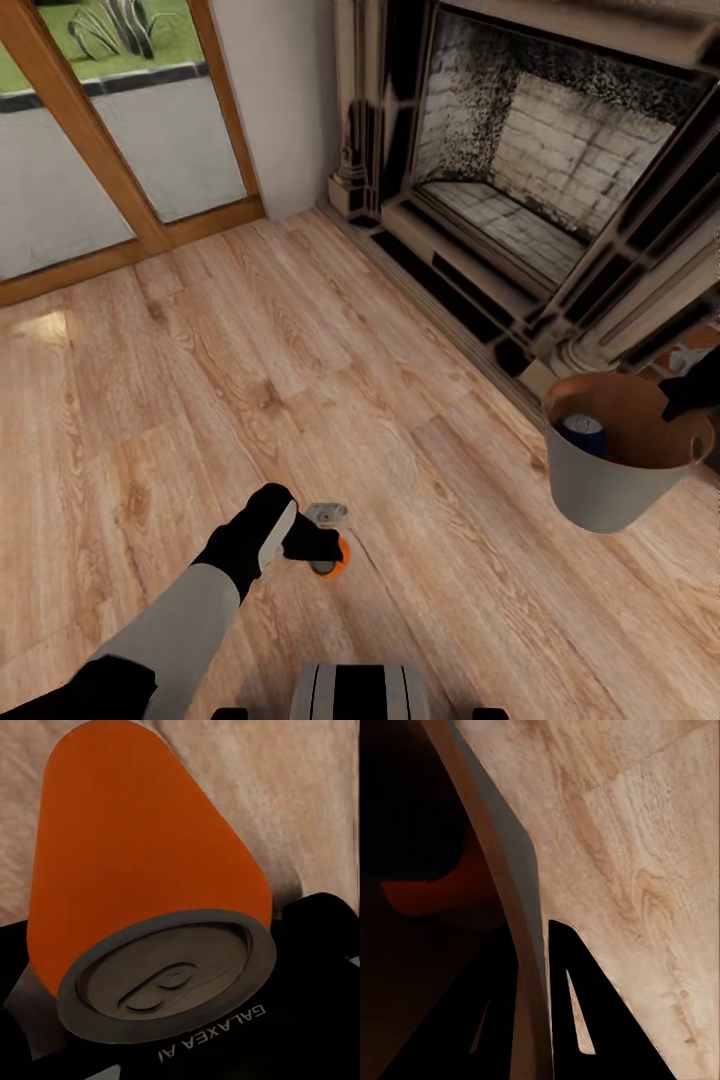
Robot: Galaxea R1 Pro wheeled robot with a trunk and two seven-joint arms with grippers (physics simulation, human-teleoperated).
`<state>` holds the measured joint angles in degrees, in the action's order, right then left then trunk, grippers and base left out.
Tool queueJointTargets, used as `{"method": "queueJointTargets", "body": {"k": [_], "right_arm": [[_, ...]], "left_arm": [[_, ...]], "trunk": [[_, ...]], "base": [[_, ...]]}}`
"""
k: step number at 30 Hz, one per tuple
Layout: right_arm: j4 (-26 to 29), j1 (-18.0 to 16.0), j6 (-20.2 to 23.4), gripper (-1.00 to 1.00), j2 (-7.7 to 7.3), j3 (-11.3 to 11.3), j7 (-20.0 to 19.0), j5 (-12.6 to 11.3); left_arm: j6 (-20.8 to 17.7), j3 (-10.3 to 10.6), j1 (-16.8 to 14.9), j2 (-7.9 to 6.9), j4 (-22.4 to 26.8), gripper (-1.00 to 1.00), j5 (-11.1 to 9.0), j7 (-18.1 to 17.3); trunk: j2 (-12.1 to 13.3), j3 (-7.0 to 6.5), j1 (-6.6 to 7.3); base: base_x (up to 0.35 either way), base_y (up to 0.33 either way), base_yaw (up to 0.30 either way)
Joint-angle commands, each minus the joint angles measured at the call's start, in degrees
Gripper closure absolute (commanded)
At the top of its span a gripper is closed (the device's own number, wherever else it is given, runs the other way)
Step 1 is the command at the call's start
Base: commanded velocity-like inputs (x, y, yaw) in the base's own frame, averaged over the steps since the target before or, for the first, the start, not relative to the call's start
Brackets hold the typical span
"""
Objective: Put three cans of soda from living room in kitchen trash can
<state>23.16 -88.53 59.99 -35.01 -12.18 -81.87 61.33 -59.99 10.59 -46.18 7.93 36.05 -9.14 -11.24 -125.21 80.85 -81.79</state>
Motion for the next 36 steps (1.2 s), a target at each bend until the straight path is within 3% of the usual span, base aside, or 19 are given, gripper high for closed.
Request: {"method": "queueJointTargets", "body": {"k": [1, 3, 6, 10, 14, 15, 16, 17, 19, 21, 23, 25, 26, 27, 28, 31, 33, 36], "right_arm": [[-0.03, 0.21, 0.01, 1.00, 0.18, -0.15, -0.70, 0.70], [-0.03, 1.08, 0.01, 1.00, 1.08, -0.13, -3.65, 0.60], [0.02, 1.54, 0.01, 1.00, 2.68, 0.03, -5.01, 0.22], [0.13, 4.06, 0.01, 1.00, 4.33, 0.08, -5.09, -5.31], [0.28, 5.37, 0.01, 1.00, 5.35, 0.09, -4.89, -7.43], [0.32, 5.63, 0.01, 1.00, 5.78, 0.11, -4.85, -7.82], [0.35, 5.85, 0.01, 1.00, 6.40, 0.12, -4.84, -8.15], [0.38, 5.99, 0.01, 1.00, 7.23, 0.18, -4.86, -8.41], [0.36, 6.10, 0.01, 1.00, 8.40, 0.90, -4.82, -8.52], [0.39, 6.30, 0.01, 1.00, 9.11, 1.73, -4.78, -8.55], [0.49, 6.92, 0.01, 1.00, 10.96, 4.17, -3.30, -8.58], [0.52, 7.18, 0.01, 1.00, 11.83, 4.86, -2.11, -8.58], [0.54, 7.45, 0.01, 1.00, 12.80, 5.46, -0.76, -8.59], [0.54, 7.60, 0.01, 1.00, 13.30, 5.77, -0.09, -8.59], [0.55, 7.91, 0.01, 1.00, 14.26, 6.39, 1.22, -8.59], [0.56, 8.87, 0.01, 1.00, 16.58, 7.55, 4.45, -8.59], [0.59, 9.43, 0.01, 1.00, 17.99, 8.39, 6.21, -8.59], [0.58, 9.93, 0.01, 1.00, 19.29, 9.36, 7.89, -8.59]], "left_arm": [[-0.01, 0.01, -0.74, -0.06, -0.10, 1.00, 0.02, -0.09], [-0.01, -0.02, -5.23, -0.81, -0.48, 1.00, 0.07, -0.34], [-0.01, -0.12, -10.25, -1.98, -0.58, 1.00, 0.08, -0.42], [-0.01, -0.18, -18.51, -3.12, -0.56, 1.00, 0.09, -0.49], [-0.01, -0.15, -23.58, -4.25, -0.68, 1.00, 0.09, -1.22], [-0.01, -0.14, -25.33, -5.16, -0.95, 1.00, 0.09, -2.80], [-0.01, -0.13, -27.95, -7.23, -2.40, 1.00, 0.13, -7.71], [-0.01, -0.04, -32.01, -10.99, -5.66, 1.00, 0.26, -17.44], [-0.01, 0.06, -35.90, -14.77, -8.62, 1.00, 0.40, -27.81], [-0.01, 0.35, -37.36, -16.37, -9.45, 1.00, 0.44, -32.45], [-0.01, 2.58, -39.31, -19.53, -10.11, 1.00, 0.51, -43.80], [-0.01, 3.39, -39.70, -20.82, -10.13, 1.00, 0.52, -48.71], [-0.01, 4.03, -40.21, -21.99, -10.09, 1.00, 0.54, -53.88], [-0.01, 4.41, -40.53, -22.48, -10.10, 1.00, 0.56, -56.39], [-0.01, 5.42, -41.17, -23.38, -10.09, 1.00, 0.58, -60.99], [-0.01, 8.32, -42.93, -24.96, -10.03, 1.00, 0.56, -69.33], [-0.01, 9.34, -43.67, -25.36, -9.72, 1.00, 0.54, -72.72], [-0.01, 9.87, -44.04, -25.53, -8.42, 1.00, 0.49, -75.10]], "trunk": [[0.42, -0.18, 0.22], [1.22, -0.54, 0.66], [2.42, -1.08, 1.32], [4.03, -1.80, 2.20], [5.63, -2.51, 3.08], [6.03, -2.69, 3.30], [6.43, -2.87, 3.52], [6.83, -3.05, 3.74], [7.64, -3.41, 4.18], [8.44, -3.77, 4.62], [9.24, -4.13, 5.06], [10.04, -4.49, 5.49], [10.44, -4.67, 5.71], [10.84, -4.85, 5.93], [11.25, -5.03, 6.15], [12.45, -5.57, 6.81], [13.25, -5.92, 7.25], [14.45, -6.46, 7.91]], "base": [[0.000, 0.000, 0.000], [0.000, 0.000, 0.000], [0.000, 0.000, 0.000], [0.000, 0.000, 0.000], [0.000, 0.000, 0.000], [0.000, 0.000, 0.000], [0.000, 0.000, 0.000], [0.000, 0.000, 0.000], [0.000, 0.000, 0.000], [0.000, 0.000, 0.000], [0.000, 0.000, 0.000], [0.000, 0.000, 0.000], [0.000, 0.000, 0.000], [0.000, 0.000, 0.000], [0.000, 0.000, 0.000], [0.000, 0.000, 0.000], [0.000, 0.000, 0.000], [0.000, 0.000, 0.000]]}}
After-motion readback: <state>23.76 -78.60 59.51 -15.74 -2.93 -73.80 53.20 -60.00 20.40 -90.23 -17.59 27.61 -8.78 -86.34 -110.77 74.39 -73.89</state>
